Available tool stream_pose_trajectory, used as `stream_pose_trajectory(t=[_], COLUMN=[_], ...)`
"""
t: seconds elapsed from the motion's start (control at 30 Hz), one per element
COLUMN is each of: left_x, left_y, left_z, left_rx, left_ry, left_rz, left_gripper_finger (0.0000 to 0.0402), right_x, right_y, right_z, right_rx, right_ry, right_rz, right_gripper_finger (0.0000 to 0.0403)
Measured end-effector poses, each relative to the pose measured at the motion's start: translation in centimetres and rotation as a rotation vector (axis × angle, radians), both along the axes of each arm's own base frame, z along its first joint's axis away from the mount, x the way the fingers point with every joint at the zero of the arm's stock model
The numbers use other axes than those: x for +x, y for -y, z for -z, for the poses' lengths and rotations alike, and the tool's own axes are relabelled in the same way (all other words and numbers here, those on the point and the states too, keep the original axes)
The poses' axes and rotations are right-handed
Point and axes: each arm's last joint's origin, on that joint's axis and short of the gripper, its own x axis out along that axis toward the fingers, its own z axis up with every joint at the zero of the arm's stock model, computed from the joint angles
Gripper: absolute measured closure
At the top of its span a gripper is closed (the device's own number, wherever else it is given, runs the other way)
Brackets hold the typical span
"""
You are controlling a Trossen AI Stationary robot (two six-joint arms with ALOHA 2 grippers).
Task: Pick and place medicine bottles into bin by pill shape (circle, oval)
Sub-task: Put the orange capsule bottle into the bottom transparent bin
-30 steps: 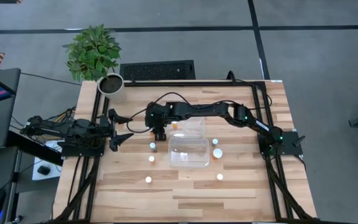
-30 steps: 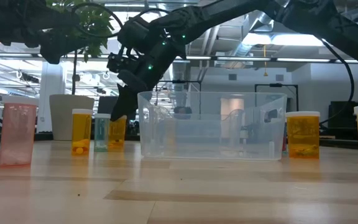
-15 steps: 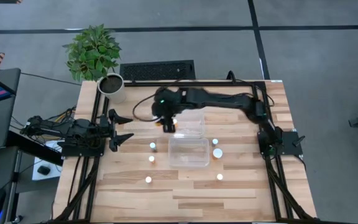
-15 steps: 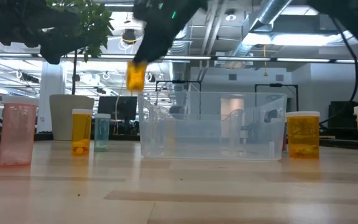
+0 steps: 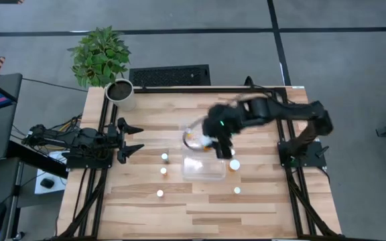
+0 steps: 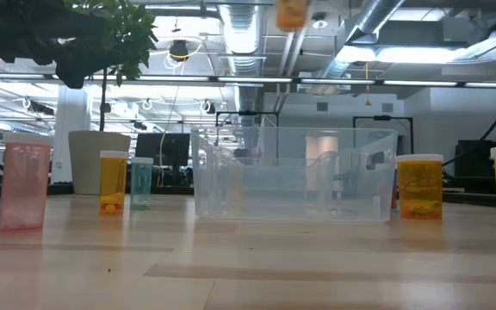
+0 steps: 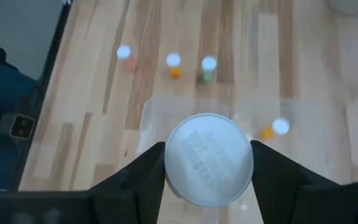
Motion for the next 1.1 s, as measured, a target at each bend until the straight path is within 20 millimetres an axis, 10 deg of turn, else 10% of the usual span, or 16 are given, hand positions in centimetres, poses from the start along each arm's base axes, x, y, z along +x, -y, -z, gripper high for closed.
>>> stream_pose_trajectory(t=[0.3,0.73,1.1], left_x=[0.0,0.0,0.0], left_y=[0.0,0.0,0.0], left_z=[0.0,0.0,0.1], left_rx=[-0.011,-0.067,-0.070], left_ry=[0.004,0.007,0.001], left_rz=[-0.002,-0.001,-0.002], left_gripper_finger=[0.0072,0.0072,0.0072], right_x=[-1.8,3.6,5.6], right_y=[-4.4,-2.3,-2.1], right_z=[7.5,17.0,20.0], right_rx=[-0.036,-0.086,-0.101], right_ry=[0.180,0.166,0.116], right_rz=[0.054,0.109,0.108], right_gripper_finger=[0.0186,0.0186,0.0184])
